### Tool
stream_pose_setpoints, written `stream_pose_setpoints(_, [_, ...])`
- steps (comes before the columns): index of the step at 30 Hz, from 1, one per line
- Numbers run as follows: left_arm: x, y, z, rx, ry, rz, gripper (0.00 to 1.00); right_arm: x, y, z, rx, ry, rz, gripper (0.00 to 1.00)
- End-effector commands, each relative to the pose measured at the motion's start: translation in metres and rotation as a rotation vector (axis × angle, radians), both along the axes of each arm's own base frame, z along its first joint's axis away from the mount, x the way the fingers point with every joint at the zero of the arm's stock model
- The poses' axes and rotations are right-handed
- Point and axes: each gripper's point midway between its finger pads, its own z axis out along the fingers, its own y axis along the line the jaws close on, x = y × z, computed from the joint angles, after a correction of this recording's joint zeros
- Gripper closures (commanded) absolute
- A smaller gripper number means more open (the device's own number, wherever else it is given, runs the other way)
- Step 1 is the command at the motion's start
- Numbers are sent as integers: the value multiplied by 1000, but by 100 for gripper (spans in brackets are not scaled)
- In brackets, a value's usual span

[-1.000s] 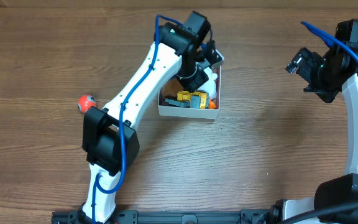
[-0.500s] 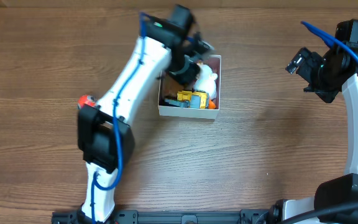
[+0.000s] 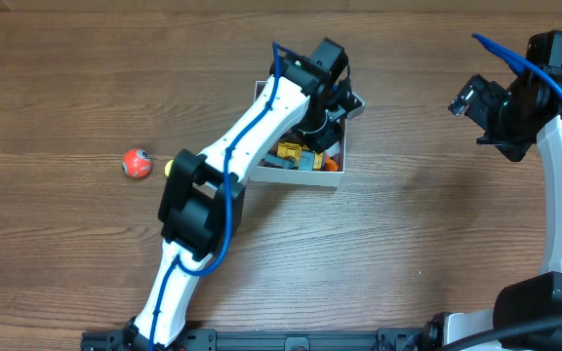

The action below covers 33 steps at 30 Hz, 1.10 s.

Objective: Pack container
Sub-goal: 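Push the truck down into the box with the left gripper and release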

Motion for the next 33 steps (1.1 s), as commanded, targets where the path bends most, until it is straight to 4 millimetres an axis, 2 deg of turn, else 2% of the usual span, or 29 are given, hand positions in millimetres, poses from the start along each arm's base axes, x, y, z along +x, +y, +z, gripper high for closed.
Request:
stream_pose_setpoints(1, [-5,9,-26,54,64,38,96,4,0,5,1,-18,5,0])
stream_pose_setpoints(5, [1,15,-27,66,67,84,96,3,0,4,2,-15,5,0])
stream_pose_setpoints(9, [5,16,-12,45,38,90,96,2,1,4,3,-9,5,0])
stream_pose_setpoints(11, [9,13,8,18,0,92,96,2,1,4,3,-8,5,0])
stream_pose_setpoints(12, [13,11,24,-6,-31,104,95,2,1,4,3,-7,5,0])
stream_pose_setpoints(15, [18,9,76,-71,-128,112,84,1,1,4,3,-7,5,0])
stream_pose_setpoints(16, [17,14,98,-79,-168,136,78,1,1,4,3,-6,5,0])
stream_pose_setpoints(18, [14,27,109,-34,-196,154,73,1,1,4,3,-6,5,0])
stream_pose_setpoints(20, [8,37,105,21,-180,163,73,1,1,4,3,-6,5,0])
stream_pose_setpoints(24, [-4,56,86,101,-107,173,80,2,1,4,3,-7,5,0])
stream_pose_setpoints(29, [-18,77,45,174,0,215,81,2,1,4,3,-7,5,0])
stream_pose_setpoints(33, [-25,84,13,195,38,218,78,1,1,4,3,-7,5,0])
